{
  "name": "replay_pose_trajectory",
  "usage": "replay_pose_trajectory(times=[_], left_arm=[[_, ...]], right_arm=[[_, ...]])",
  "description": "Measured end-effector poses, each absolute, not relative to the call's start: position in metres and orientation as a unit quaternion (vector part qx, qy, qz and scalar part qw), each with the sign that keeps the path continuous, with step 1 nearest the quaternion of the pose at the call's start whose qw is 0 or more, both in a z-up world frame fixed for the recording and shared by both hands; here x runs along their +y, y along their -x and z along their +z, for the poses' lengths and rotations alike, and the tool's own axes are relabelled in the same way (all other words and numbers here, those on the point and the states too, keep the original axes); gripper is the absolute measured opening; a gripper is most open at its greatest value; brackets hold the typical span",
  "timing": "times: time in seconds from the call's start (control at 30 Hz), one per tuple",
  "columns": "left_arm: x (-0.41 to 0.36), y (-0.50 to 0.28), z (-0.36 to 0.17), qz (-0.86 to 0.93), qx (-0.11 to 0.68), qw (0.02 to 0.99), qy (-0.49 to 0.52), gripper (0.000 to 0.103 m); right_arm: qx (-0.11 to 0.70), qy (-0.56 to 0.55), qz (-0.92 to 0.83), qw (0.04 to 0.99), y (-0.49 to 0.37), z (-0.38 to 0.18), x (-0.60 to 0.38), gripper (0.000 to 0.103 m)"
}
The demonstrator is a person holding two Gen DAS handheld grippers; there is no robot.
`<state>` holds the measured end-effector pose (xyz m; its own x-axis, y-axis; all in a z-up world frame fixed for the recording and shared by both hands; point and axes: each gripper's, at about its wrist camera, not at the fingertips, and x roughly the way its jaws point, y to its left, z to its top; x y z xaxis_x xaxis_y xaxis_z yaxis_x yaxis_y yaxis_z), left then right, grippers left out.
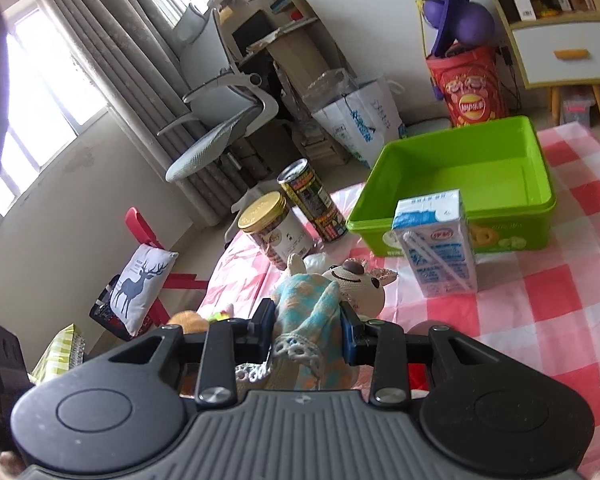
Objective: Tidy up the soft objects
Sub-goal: 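Carry the doll in the right tool while the left tool carries the burger toward the green bin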
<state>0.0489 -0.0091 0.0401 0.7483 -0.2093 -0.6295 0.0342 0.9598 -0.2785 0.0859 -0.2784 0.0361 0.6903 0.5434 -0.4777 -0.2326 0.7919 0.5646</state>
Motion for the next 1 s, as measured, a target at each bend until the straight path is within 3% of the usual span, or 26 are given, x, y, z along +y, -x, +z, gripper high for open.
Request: replay_pose_trajectory(times=[0.53,0.77,1.0], left_arm=[[-0.058,-0.109,0.08,-0.079,0.28,0.947,0.135,0.062],[-0.072,-0.129,0.06,-0.106,0.304,0.938,0.127,0.062],[-0.072,-0.141,0.047,-0.114,0.334,0.925,0.143,0.062]], right_arm=[[0.2,-0.221,0.111,0.948,-0.076,0.073,-0.317,0.021],[0.26,-0.182,0.11,0.942,-0.095,0.055,-0.316,0.021],[0.382,-0.172,0.069,0.906,-0.106,0.007,-0.345,0.026]])
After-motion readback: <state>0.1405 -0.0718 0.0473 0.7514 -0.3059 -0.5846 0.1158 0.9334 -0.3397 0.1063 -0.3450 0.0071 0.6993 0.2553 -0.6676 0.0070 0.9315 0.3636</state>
